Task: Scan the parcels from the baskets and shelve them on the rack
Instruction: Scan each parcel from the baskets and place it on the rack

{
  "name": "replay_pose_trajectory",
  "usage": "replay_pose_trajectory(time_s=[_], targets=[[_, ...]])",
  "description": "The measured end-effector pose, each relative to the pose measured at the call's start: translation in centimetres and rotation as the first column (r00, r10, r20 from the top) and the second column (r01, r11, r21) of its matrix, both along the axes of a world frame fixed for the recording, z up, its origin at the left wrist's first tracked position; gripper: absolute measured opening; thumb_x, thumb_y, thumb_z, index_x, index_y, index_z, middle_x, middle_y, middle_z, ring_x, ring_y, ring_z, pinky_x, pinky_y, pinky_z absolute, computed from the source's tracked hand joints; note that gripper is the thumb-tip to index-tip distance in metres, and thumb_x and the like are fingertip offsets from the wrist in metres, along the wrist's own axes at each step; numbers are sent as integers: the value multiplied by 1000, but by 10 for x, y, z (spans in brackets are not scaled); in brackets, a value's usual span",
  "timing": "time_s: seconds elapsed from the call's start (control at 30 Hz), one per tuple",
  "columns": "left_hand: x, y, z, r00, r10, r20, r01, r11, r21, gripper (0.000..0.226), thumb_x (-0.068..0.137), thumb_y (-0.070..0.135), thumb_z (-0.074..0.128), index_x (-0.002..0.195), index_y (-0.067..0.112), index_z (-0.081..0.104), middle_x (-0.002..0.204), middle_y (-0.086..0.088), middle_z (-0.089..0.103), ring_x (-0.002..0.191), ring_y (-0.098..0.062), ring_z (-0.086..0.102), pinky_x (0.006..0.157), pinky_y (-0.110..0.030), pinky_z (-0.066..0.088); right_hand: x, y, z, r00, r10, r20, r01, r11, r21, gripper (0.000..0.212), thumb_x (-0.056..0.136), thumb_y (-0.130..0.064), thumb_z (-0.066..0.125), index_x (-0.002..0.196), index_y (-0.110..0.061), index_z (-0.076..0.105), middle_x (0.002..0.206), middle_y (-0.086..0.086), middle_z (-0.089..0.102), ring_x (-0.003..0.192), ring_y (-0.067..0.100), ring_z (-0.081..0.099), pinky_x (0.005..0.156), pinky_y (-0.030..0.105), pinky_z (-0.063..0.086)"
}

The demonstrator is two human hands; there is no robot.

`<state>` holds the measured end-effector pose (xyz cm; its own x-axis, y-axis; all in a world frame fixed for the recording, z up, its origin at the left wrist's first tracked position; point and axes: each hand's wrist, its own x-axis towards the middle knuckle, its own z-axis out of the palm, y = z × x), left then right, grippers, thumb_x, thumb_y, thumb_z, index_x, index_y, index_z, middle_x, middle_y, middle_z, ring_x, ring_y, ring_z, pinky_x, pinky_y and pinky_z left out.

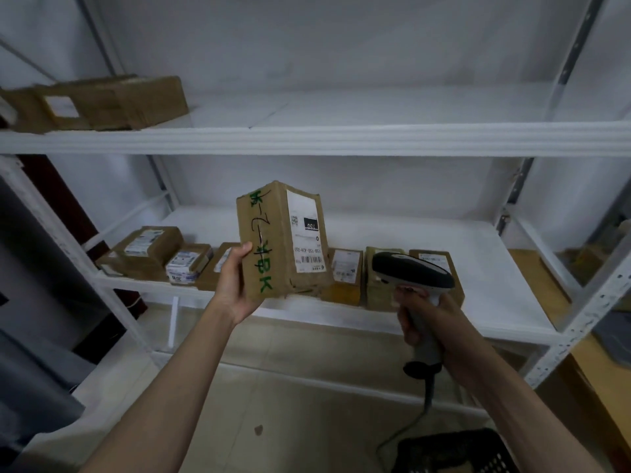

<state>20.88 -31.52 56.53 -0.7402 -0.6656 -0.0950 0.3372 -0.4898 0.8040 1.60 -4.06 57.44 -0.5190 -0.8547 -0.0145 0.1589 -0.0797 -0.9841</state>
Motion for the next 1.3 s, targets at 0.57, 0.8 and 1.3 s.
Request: replay_pose_trajectory(time_s=[0.57, 0.8, 1.3], targets=[[13, -73, 214, 962, 159, -222, -200, 964, -176, 70, 95, 69, 40, 138, 19, 62, 135, -23, 62, 126, -44, 57, 102, -66, 45, 12, -132, 133, 986, 88, -142, -133, 927, -349, 16, 99, -12, 59, 83, -14, 60, 62, 11, 56, 47, 22, 44, 49, 31, 42], [-11, -138, 245, 981, 109, -157, -122, 990, -75, 70, 100, 63, 31, 133, 11, 63, 126, -30, 65, 123, -51, 56, 99, -75, 41, 25, -175, 153, 994, 57, -89, -83, 940, -331, 10, 98, -13, 62, 88, -13, 60, 66, 11, 58, 49, 20, 46, 51, 32, 41], [-4, -225, 255, 969, 204, 137, -177, 966, -190, 56, 90, 59, 66, 129, 19, 63, 129, -17, 66, 113, -36, 67, 82, -50, 62, 44, -240, 152, 988, -13, -156, -30, 962, -271, 5, 100, -13, 58, 99, -10, 62, 66, 8, 61, 52, 17, 50, 52, 29, 46]])
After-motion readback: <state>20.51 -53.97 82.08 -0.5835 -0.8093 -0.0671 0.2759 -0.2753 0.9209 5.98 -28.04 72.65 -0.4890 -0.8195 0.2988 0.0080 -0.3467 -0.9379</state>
